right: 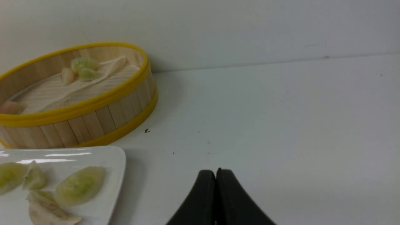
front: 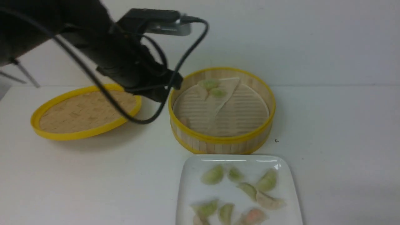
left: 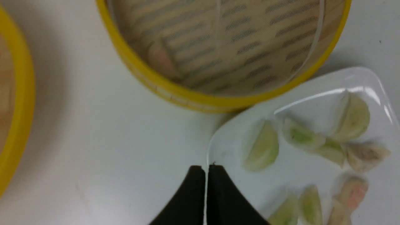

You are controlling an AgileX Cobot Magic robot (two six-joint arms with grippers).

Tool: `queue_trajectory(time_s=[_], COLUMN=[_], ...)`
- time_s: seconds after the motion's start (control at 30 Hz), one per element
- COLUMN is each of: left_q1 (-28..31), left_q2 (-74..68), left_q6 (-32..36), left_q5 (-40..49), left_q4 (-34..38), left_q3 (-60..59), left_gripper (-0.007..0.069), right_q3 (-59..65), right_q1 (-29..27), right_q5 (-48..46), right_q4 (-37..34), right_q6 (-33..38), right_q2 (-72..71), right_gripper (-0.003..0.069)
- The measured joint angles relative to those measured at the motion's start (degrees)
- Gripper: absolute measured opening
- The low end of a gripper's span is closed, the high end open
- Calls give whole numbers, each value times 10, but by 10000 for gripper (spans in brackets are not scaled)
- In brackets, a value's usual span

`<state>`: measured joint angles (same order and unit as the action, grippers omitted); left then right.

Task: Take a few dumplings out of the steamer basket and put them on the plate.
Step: Use the left arm to grab a dumpling from the steamer

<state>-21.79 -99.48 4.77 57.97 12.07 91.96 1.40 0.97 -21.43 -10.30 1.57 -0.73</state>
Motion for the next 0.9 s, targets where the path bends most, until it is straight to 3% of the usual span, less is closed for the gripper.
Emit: queue_trajectory(time_s=[0.5,0.63,0.9], left_q1=[-19,-19,-20], left_q2=[-405,-480,-552], left_q6=[33,35,37], left_q5=[100,107,34], left_q4=[-35,-62,-121], left_q3=[484,589,625], left_gripper=[12,100,447], right_q3=[0,0,0], right_q1=[0,0,0], right_q5=[0,0,-1], right_q4=[0,0,0], right_q6=[0,0,0], right_q2=[0,0,0], right_gripper=[-15,-15,-15])
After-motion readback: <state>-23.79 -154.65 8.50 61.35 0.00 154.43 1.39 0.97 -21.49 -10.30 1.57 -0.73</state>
